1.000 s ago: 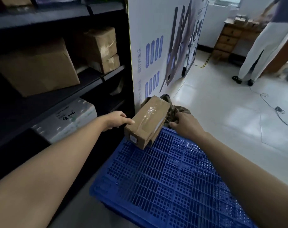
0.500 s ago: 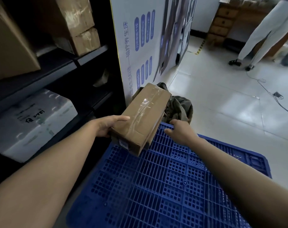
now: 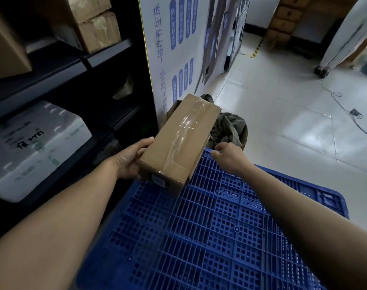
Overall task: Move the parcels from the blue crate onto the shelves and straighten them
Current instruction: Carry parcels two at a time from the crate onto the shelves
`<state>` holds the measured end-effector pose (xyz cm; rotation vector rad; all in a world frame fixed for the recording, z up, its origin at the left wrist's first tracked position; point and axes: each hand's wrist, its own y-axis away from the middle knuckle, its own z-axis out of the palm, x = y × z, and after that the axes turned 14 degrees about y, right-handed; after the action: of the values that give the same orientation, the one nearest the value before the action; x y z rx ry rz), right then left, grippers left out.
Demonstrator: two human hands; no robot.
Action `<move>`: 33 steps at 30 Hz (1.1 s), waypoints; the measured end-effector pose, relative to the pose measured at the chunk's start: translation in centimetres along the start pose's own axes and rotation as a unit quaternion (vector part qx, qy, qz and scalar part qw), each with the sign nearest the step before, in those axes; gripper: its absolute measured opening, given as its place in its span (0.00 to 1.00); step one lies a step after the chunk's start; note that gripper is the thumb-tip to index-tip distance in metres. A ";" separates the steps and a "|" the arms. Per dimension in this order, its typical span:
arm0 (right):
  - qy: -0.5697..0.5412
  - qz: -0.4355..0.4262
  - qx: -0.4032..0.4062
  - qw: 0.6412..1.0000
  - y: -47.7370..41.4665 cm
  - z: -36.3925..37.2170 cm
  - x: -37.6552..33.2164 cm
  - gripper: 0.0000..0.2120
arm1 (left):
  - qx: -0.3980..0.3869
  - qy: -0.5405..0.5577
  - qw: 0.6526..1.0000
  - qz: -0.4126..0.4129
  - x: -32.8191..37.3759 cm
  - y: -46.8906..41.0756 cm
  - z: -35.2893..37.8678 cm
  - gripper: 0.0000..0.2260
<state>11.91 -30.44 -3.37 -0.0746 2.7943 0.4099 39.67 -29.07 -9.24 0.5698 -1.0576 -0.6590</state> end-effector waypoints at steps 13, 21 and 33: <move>-0.177 0.023 -0.122 0.976 2.0 -0.2 -2.3 0.25 | 0.174 -0.301 0.924 0.158 0.9 2.9 7.6 0.52; -0.102 -0.017 -0.140 0.985 3.2 -0.2 -1.2 0.30 | 0.238 -0.573 0.782 0.061 -0.1 3.8 12.2 0.60; -0.182 -0.004 -0.136 0.974 3.3 -0.5 -2.1 0.21 | 0.134 -0.210 0.968 0.019 2.8 6.7 5.1 0.50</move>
<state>13.40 -27.39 -1.32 -0.0636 2.3630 0.7235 37.34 -27.14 -0.90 0.6569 -1.5672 -0.6202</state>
